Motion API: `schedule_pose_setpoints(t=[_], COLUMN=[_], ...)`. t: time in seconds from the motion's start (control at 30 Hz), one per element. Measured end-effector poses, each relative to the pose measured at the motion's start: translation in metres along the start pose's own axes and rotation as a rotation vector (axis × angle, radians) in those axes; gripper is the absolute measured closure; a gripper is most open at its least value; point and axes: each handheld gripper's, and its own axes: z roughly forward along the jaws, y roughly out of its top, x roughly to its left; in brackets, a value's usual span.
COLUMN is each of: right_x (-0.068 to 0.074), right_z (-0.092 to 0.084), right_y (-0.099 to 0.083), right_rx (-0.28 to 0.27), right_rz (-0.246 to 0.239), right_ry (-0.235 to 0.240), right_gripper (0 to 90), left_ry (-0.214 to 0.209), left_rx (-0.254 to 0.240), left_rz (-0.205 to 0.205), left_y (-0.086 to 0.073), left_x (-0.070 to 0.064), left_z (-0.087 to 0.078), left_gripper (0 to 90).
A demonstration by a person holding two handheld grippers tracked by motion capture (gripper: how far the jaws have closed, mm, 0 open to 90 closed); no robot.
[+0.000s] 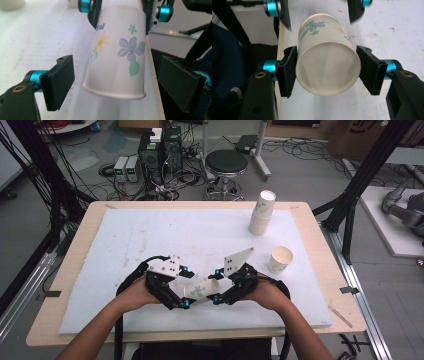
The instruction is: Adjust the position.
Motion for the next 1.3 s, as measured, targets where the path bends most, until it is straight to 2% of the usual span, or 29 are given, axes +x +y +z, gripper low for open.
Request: schedule_pose_setpoints(t=[0.2,0.27,0.47,0.53,0.87,1.3], right_x=[0.001,0.002,0.006,0.007,0.013,0.012], right_z=[-0.009,-0.011,-0.016,-0.016,-0.015,-0.015], right_y=[-0.012,-0.016,-0.027,-0.031,-0.044,-0.047], right_rx=[-0.052,-0.065,-0.128,-0.148,-0.227,-0.235], right_rz=[0.028,0.035,0.049,0.055,0.088,0.082], right_ry=[-0.025,-0.030,-0.056,-0.052,-0.064,-0.056], right_gripper=[37.7,37.7,37.7,37.7,37.7,37.7], left_ry=[0.029,0.017,0.038,0.031,0.025,0.007], left_rx=[-0.092,-0.133,-0.216,-0.248,-0.266,-0.285], left_rz=[-0.029,-0.047,-0.070,-0.079,-0.101,-0.085], left_y=[-0.005,-0.007,-0.016,-0.019,-0.026,-0.028], left_x=[0.000,-0.001,-0.003,-0.003,-0.004,-0.006], left_z=[-0.008,-0.009,-0.008,-0.007,0.003,0.012], left_gripper=[15.0,15.1,15.2,15.2,15.4,16.3])
